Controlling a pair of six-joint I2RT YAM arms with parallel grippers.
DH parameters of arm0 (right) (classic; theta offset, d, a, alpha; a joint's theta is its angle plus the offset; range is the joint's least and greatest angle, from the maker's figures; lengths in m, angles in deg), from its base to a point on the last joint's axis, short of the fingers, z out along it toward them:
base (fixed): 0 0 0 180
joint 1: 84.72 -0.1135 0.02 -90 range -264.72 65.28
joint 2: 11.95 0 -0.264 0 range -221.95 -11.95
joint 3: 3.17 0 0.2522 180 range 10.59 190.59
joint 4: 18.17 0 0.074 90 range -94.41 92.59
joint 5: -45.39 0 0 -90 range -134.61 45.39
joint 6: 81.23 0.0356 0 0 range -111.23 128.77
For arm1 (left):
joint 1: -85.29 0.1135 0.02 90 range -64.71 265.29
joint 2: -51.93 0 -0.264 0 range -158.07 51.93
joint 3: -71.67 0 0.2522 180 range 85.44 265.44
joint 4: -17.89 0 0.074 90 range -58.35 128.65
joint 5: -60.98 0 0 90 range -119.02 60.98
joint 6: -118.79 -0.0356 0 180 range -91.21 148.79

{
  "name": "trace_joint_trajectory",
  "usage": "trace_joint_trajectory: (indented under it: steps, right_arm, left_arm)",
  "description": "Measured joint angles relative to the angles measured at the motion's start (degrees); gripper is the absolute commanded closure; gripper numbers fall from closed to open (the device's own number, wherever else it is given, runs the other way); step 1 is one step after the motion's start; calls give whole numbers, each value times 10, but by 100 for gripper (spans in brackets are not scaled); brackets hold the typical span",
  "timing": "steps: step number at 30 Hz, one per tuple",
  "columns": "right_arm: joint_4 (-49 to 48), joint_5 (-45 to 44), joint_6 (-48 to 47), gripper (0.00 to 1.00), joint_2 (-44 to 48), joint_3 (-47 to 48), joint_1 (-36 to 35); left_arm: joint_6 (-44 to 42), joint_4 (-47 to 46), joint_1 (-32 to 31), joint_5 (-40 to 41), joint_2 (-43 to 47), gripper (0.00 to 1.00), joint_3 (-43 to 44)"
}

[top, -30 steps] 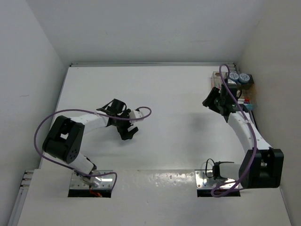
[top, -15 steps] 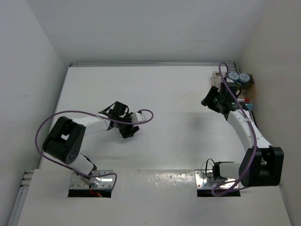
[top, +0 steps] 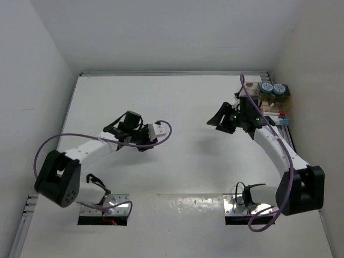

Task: Sort the stationery into containers
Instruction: Pick up the stationery from the center of the board.

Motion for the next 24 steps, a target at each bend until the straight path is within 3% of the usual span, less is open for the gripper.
trace_joint_trajectory:
  steps: [6,13,24]
  right_arm:
    - [-26,112,73,45,-16,-1,-39]
    - [-94,216,136,44,-78,30,-83]
    - [-133,266,152,44,-122,119,-131]
  left_arm:
    - [85,-21,0,-93,58,60,94]
    - [208,-55,-1,-164,71,61,127]
    - [308,-90,-11,-217,70,61,143]
